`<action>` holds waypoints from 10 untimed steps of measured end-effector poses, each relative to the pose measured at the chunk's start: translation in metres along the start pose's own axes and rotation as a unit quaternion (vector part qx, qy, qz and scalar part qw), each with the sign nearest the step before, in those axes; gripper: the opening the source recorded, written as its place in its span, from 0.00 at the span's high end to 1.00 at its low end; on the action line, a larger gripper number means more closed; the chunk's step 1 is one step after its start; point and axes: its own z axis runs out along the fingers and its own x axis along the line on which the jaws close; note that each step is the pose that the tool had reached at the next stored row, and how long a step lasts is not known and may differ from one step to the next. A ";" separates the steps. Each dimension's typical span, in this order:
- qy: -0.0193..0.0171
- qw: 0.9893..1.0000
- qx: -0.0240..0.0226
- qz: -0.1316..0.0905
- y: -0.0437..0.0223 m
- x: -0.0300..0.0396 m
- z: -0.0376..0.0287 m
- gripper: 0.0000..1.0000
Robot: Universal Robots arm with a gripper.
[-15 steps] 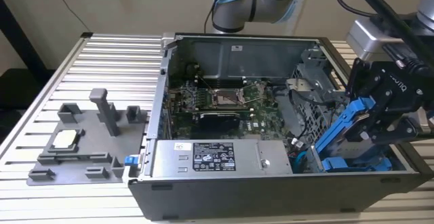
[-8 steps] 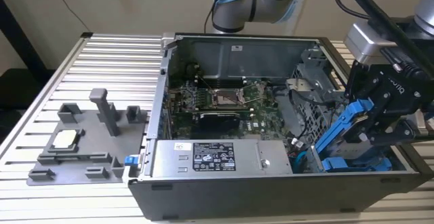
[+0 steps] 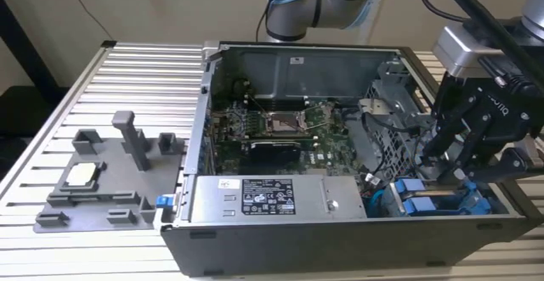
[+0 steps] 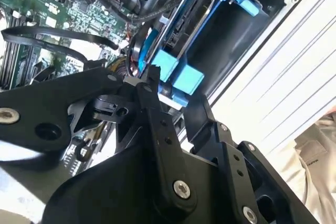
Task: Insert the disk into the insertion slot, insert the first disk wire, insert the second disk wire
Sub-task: 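Insert the disk into the insertion slot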
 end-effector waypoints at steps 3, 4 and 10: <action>0.000 1.000 0.000 0.000 0.0001 -0.0002 -0.0036 0.53; 0.000 1.000 0.000 0.000 0.0002 -0.0002 -0.0036 0.53; 0.000 1.000 0.012 -0.001 0.0001 -0.0002 -0.0033 0.53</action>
